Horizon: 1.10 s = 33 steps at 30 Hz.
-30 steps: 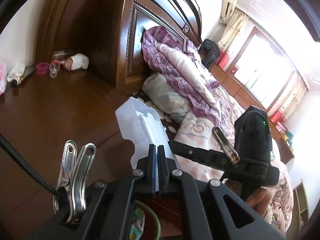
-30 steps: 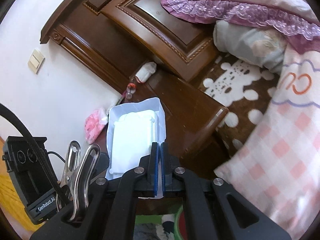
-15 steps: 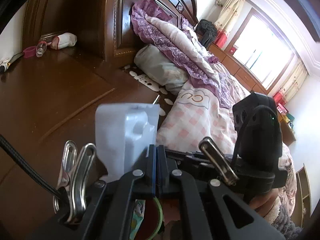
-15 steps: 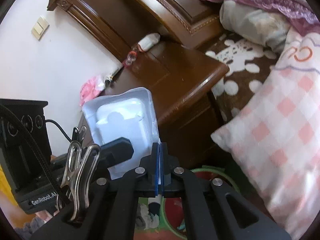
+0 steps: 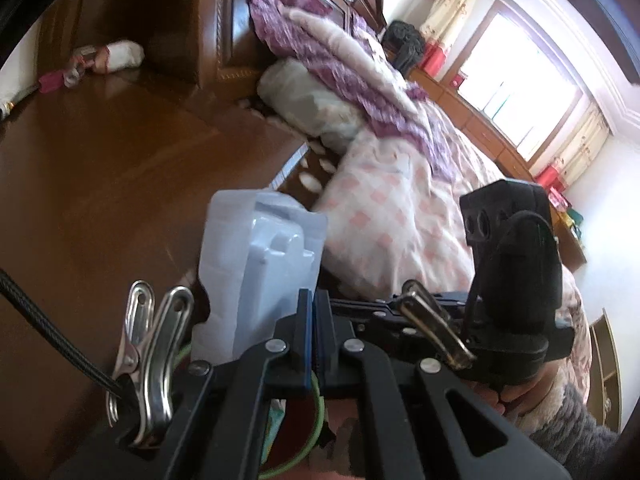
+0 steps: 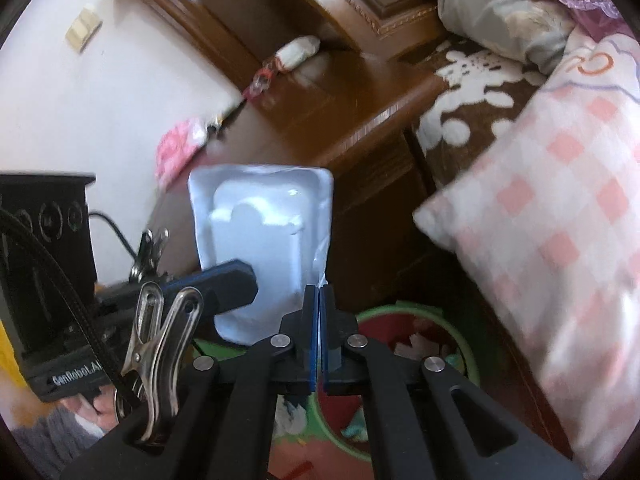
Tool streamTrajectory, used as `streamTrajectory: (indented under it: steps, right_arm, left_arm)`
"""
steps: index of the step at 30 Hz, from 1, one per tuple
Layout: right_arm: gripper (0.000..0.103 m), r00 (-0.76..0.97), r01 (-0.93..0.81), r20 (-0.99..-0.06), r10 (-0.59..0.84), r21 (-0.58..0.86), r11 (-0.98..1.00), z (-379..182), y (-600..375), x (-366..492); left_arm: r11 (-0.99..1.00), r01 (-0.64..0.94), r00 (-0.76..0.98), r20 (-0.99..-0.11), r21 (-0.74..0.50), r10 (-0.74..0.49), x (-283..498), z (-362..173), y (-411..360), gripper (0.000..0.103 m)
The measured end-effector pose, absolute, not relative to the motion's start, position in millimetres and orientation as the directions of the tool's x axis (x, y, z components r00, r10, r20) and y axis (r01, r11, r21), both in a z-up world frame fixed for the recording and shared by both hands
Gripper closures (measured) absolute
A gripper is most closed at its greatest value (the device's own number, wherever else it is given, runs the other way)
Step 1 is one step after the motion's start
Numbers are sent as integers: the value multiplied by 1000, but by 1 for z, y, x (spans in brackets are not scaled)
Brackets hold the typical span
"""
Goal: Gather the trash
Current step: 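Lift the white tray off the nightstand with both grippers toward the bin, then lower the white tray into the red bin and open both grippers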
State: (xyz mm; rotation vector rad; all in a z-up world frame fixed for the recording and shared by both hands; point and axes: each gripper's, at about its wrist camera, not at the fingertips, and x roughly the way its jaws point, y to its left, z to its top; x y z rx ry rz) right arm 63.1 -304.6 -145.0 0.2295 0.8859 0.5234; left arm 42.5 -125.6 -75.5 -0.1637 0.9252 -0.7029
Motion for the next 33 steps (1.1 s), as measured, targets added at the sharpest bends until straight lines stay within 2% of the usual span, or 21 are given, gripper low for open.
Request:
streamTrajectory:
  steps: [4,7,11,17,22,33]
  right_arm:
    - [101,461,-346,-731,502,373,861,-167,-305,53]
    - [101,410,-350,-778,477,348,870,-192,-301,51]
    - [102,278,-262,-871,405,336,904,-272,-301,70]
    - [102,161,-228,-939,302,263,938,-355,-291,82]
    - [102,141,-246,-954,265,226,943,-371,-289,79]
    - [102,176,-256,-943,281,232,938,-355,-294,81]
  left_arm:
    - [763,492,325,-724,-420,-608,33,-107,-139,103]
    - [780,483,256,-788,-398,-560,27,-149,-153,103]
    - [846,392,113,-893,-362,-435,32,-240,-162,103]
    - [905,328,25,-955,-271,-295,31,-312,-157,103]
    - [909,329,18,-961,-256,-277,30,-317,-155,103]
    - [908,379,121,-964,-177,-238,29,-291,-167,102]
